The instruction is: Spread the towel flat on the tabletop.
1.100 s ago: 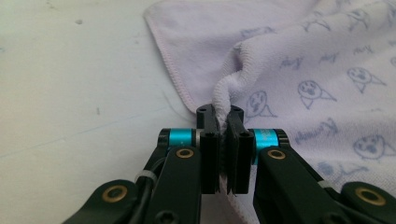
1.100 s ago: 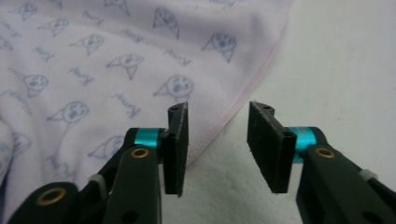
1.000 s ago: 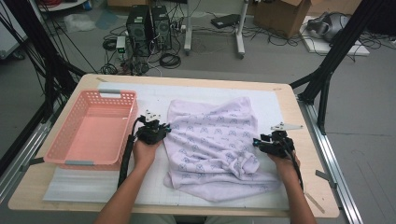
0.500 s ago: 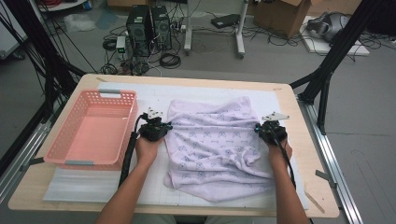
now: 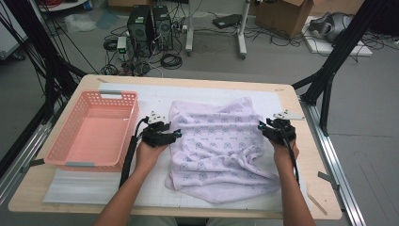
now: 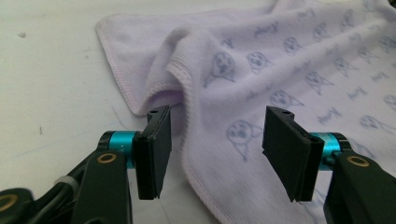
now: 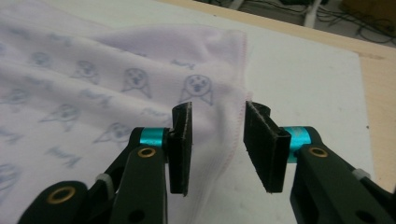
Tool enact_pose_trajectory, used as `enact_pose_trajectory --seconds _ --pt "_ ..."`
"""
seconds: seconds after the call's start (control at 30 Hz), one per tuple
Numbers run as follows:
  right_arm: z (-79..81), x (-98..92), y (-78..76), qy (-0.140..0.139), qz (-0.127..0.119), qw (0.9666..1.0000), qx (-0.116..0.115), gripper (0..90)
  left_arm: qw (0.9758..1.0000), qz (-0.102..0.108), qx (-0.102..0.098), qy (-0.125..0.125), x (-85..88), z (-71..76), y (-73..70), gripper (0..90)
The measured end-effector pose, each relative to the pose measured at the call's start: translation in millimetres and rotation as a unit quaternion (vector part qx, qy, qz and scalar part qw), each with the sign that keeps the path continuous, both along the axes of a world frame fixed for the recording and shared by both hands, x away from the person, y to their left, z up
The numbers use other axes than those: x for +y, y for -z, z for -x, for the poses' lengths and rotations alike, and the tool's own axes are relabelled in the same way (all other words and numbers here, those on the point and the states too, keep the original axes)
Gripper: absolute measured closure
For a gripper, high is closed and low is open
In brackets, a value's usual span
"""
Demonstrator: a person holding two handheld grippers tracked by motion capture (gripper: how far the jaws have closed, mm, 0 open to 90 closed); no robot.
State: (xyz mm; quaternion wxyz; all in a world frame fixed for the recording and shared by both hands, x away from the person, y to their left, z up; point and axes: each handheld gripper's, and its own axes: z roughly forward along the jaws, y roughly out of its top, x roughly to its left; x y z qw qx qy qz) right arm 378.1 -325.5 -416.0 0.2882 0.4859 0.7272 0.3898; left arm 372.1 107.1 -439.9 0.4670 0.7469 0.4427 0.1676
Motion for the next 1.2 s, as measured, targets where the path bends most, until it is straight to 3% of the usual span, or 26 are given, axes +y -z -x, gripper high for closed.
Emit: enact_pose_trajectory --seconds 0.17,0.2,0.27,0.3,0.33,0.43,0.47,0.5,0.57,0.6,0.63,0.7,0.77,0.9,0.97,1.1,1.17,1.2 --pt "25.5 -5.6 -1.8 -0.026 -0.010 0.9994 0.020 60.1 0.9997 0.007 0.011 0.019 1.2 13.5 1.8 41.8" --pt "30.0 -6.6 0.1 -0.031 -0.012 0.9991 0.027 59.4 0.9991 -0.001 0.026 0.034 -1.0 17.7 3.5 41.4" --pt "38.6 -8.8 5.2 -0.037 -0.016 0.9983 0.043 57.4 0.9988 0.004 0.030 0.038 -1.6 20.4 4.8 41.3" --pt "42.2 -9.8 8.5 -0.039 -0.017 0.9980 0.047 55.4 0.9974 -0.001 0.048 0.054 -4.7 23.5 8.0 41.3" --pt "45.6 -10.1 11.7 -0.043 -0.021 0.9974 0.054 54.4 0.9969 -0.010 0.052 0.059 -7.2 24.8 10.1 41.2" --pt "51.7 -8.6 21.8 -0.048 -0.024 0.9960 0.072 54.0 0.9968 -0.013 0.045 0.065 -14.9 27.2 11.7 40.8" --pt "50.8 -7.3 24.8 -0.054 -0.023 0.9951 0.080 53.9 0.9969 -0.024 0.040 0.064 -17.7 28.1 11.6 44.7" --pt "49.9 -5.3 26.9 -0.056 -0.020 0.9941 0.091 53.7 0.9968 -0.047 0.029 0.058 -20.2 29.5 11.1 50.3" --pt "47.9 -1.2 29.5 -0.061 -0.022 0.9928 0.100 54.2 0.9953 -0.077 0.013 0.056 -21.9 29.9 10.0 73.2" --pt "47.1 1.0 30.7 -0.066 -0.019 0.9923 0.103 55.1 0.9960 -0.065 0.022 0.056 -20.6 27.4 10.0 85.2" --pt "47.0 3.6 31.4 -0.063 -0.019 0.9922 0.106 55.3 0.9965 -0.060 0.028 0.052 -18.7 24.7 9.4 86.2" --pt "46.4 5.1 31.0 -0.068 -0.022 0.9918 0.106 61.2 0.9979 -0.058 0.017 0.023 -13.1 19.5 8.2 87.0" --pt "45.9 6.7 30.5 -0.073 -0.020 0.9914 0.107 64.6 0.9993 -0.031 0.020 -0.007 -4.1 11.8 7.2 87.1" --pt "41.6 12.2 30.6 -0.103 -0.021 0.9887 0.107 81.9 0.9983 -0.033 0.000 -0.047 2.4 -1.7 5.0 87.2" --pt "37.7 17.3 29.1 -0.115 -0.009 0.9881 0.102 84.5 0.9979 -0.032 0.000 -0.057 2.8 -6.8 4.4 87.3" --pt "26.4 19.1 26.2 -0.104 0.004 0.9912 0.082 84.7 0.9980 -0.026 -0.002 -0.057 1.9 -11.2 5.9 87.1" --pt "13.4 17.4 21.2 -0.072 0.032 0.9953 0.055 84.7 0.9975 -0.033 -0.009 -0.062 1.6 -11.0 5.7 88.6" --pt "8.6 15.8 20.1 -0.062 0.036 0.9961 0.050 84.6 0.9979 -0.024 -0.005 -0.060 2.2 -11.1 5.5 82.8"
